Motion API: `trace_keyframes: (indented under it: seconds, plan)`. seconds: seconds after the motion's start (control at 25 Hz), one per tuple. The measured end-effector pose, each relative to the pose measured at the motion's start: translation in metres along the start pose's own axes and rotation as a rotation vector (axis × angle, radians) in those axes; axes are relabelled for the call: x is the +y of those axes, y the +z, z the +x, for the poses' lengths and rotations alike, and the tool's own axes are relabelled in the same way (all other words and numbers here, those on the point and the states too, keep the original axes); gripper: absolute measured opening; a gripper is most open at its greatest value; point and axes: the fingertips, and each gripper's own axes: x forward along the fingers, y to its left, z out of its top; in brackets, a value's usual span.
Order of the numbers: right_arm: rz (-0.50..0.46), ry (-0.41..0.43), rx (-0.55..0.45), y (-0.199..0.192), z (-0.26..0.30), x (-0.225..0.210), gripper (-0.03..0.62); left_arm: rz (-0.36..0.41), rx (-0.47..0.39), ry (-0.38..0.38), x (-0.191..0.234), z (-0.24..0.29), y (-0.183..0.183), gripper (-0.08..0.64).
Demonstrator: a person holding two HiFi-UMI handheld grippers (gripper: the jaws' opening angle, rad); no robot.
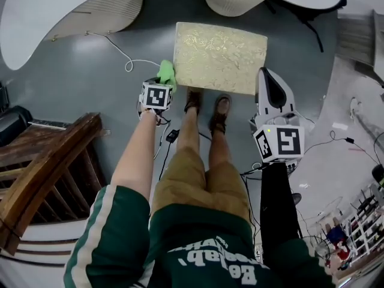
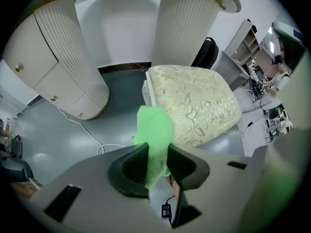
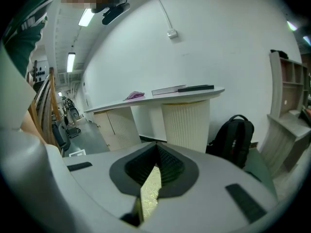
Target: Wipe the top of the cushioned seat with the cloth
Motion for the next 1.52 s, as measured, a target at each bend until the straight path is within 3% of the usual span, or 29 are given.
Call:
trace_keyframes:
  seconds: [0.2, 0.36, 0.6, 0.84, 1.12, 1.32, 1.52]
  plan:
    - [-0.014, -0.006, -0.022, 0.022, -0.01, 0.001, 0.008, 0.031, -0.068, -0.012, -0.016, -0.023, 0.027, 0.115]
    - [-0.025, -0.034, -0.069, 0.055, -0.021, -0.009, 0.008, 0.074, -0.146, -0.018, -0.034, -0.049, 0.07, 0.115]
    - [0.001, -0.087, -0.112, 0.102, -0.063, -0.024, 0.008, 0.146, -0.261, -0.021, -0.073, -0.121, 0.125, 0.115]
    - [-0.003, -0.102, -0.18, 0.157, -0.098, -0.031, 0.008, 0.134, -0.472, -0.019, -0.103, -0.213, 0.188, 0.115]
    - [-0.066, -0.095, -0.238, 0.195, -0.132, -0.042, 0.008, 0.084, -0.78, -0.081, -0.152, -0.344, 0.251, 0.115]
    - [-0.076, -0.083, -0.252, 0.199, -0.151, -0.041, 0.008, 0.124, -0.965, -0.062, -0.174, -0.429, 0.269, 0.115]
    - [-0.128, -0.065, -0.311, 0.234, -0.159, -0.029, 0.008, 0.103, -1.07, -0.057, -0.177, -0.485, 0.274, 0.115]
